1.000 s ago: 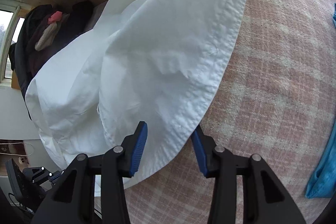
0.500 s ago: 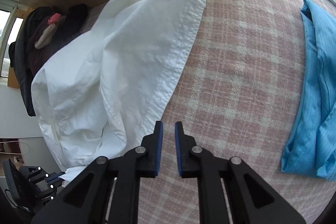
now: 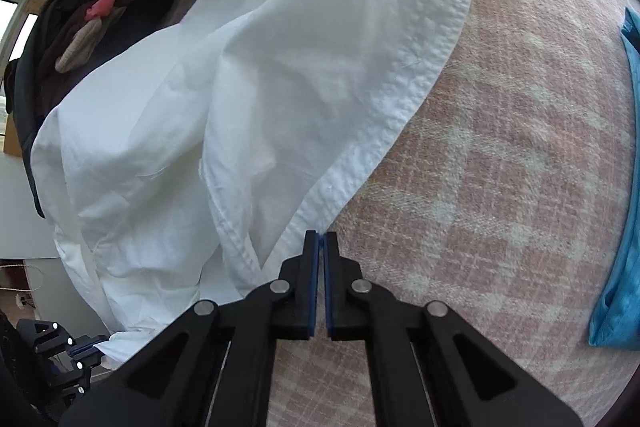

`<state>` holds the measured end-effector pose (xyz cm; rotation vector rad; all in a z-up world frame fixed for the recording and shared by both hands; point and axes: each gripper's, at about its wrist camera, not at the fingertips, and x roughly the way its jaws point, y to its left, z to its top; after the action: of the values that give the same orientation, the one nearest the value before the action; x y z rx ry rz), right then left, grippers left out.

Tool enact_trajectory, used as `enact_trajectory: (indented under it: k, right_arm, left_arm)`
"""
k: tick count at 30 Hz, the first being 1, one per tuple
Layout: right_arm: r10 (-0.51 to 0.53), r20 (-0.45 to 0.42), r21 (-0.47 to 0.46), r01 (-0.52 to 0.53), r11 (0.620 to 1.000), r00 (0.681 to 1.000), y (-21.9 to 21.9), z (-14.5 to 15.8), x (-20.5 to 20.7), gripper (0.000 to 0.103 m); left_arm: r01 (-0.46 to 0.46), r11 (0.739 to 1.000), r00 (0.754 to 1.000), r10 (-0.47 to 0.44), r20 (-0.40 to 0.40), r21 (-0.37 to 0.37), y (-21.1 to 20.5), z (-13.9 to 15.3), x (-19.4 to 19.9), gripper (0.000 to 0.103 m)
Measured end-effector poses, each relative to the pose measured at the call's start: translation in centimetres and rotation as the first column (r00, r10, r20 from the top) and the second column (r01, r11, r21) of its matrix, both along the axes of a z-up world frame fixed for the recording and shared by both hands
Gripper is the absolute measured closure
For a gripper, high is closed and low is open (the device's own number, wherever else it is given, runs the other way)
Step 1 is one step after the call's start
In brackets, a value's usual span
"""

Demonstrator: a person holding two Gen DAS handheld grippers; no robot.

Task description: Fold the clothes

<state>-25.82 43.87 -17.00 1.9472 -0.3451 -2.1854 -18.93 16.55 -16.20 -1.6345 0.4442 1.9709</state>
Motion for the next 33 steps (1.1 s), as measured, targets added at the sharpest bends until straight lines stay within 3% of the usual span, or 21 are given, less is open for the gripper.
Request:
enact_trajectory:
  k: [7,11,13,15,23,27,29,33]
  right_arm:
    - [-0.033,-0.083,-0.026,0.031,0.999,0.996,3.4,3.6,1.2,0.101]
    - [-0.081,-0.021,-0.036,0.080,0.996,0.996,3.8,1.9,0.2,0.097]
    - [-0.073,-0.007,-0.010,0.073,0.997,0.997,3.4,0.9,-0.4,0.090]
    - [-0.066,0.001,0.003,0.066,0.998,0.998,3.0,0.2,-1.1,0.090]
    - [-0.134,0.040,-0.088,0.137,0.987,0.990,6.2,-1.1,-2.2,0.087]
    - [-0.166,0.040,-0.161,0.170,0.972,0.985,8.1,-0.9,-0.5,0.087]
    - [-0.153,0.024,-0.149,0.155,0.977,0.988,8.2,-1.1,-0.3,0.100]
    - [-0.070,-0.002,-0.033,0.070,0.997,0.998,8.2,-0.1,0.2,0.100]
  left_arm:
    - [0.031,0.999,0.999,-0.032,0.007,0.033,0.2,1.2,1.0,0.102]
    - [0.014,1.000,1.000,-0.014,0.003,0.020,0.1,0.9,0.5,0.102]
    - [0.008,1.000,1.000,-0.008,0.004,0.015,0.1,0.6,0.3,0.102]
    - [0.003,1.000,1.000,-0.003,0.003,0.011,-0.2,0.6,0.2,0.102]
    - [-0.012,1.000,1.000,0.012,0.003,-0.002,-1.1,0.3,0.0,0.102]
    - [-0.015,1.000,1.000,0.015,0.018,-0.002,-1.5,-0.1,0.0,0.101]
    - [-0.014,1.000,1.000,0.014,0.024,-0.003,-1.5,-0.2,-0.1,0.102]
    - [0.018,1.000,0.999,-0.018,0.028,0.005,-0.9,0.3,0.5,0.101]
